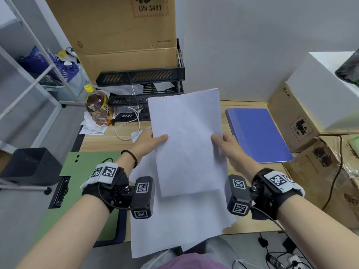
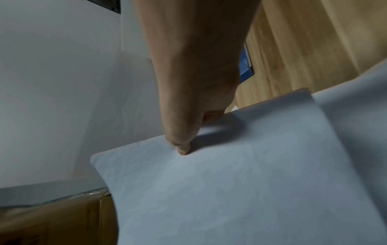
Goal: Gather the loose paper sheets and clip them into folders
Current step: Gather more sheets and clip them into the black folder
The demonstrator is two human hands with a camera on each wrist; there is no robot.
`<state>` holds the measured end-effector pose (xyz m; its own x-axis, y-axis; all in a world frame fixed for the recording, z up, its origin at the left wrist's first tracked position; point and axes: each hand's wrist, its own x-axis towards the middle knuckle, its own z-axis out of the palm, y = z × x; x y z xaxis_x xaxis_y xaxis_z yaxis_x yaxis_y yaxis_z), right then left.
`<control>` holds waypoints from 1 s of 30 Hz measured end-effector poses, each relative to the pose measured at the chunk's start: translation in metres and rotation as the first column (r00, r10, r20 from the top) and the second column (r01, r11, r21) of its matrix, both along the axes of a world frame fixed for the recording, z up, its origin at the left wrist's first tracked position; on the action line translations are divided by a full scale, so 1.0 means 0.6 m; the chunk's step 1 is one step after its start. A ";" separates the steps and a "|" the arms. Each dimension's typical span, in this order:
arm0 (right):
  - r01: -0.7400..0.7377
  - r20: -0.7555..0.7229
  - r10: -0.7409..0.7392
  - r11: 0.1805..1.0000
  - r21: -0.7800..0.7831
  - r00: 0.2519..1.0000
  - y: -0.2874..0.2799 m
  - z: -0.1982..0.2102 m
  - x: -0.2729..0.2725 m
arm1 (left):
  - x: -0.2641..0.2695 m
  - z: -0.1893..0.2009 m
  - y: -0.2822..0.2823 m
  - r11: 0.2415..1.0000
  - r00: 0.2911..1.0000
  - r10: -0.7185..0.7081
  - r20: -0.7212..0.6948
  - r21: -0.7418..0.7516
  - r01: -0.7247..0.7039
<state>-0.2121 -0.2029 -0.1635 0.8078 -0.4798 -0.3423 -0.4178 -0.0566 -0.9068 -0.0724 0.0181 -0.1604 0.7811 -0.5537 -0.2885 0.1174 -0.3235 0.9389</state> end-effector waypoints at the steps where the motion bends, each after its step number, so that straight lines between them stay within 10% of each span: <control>1: -0.032 -0.020 0.031 0.999 -0.037 0.999 -0.004 0.004 -0.003 | 0.008 0.001 0.001 1.000 0.999 0.026 0.048 0.012 -0.026; 6: -0.288 -0.175 0.267 0.952 -0.109 0.948 0.005 0.010 -0.034 | 0.029 0.010 0.005 0.991 0.949 0.016 0.314 0.122 -0.057; 11: -0.380 -0.221 0.357 0.922 -0.071 0.908 0.023 0.011 -0.035 | 0.010 0.004 -0.001 0.927 0.939 -0.313 0.139 0.258 0.271; 21: -0.188 -0.226 0.223 0.968 0.165 0.948 -0.041 -0.028 -0.091 | 0.024 -0.084 0.113 0.973 0.942 0.208 -0.265 -0.039 -0.226; 30: -0.075 0.104 0.060 0.987 0.144 0.993 -0.014 0.041 -0.014 | 0.009 -0.007 0.055 0.890 0.946 0.265 -0.187 -0.331 -0.314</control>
<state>-0.2202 -0.2113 -0.1391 0.8703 -0.3730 -0.3217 -0.3251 0.0558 -0.9440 -0.0670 0.0509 -0.1648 0.8905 -0.3930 -0.2291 0.2862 0.0926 0.9537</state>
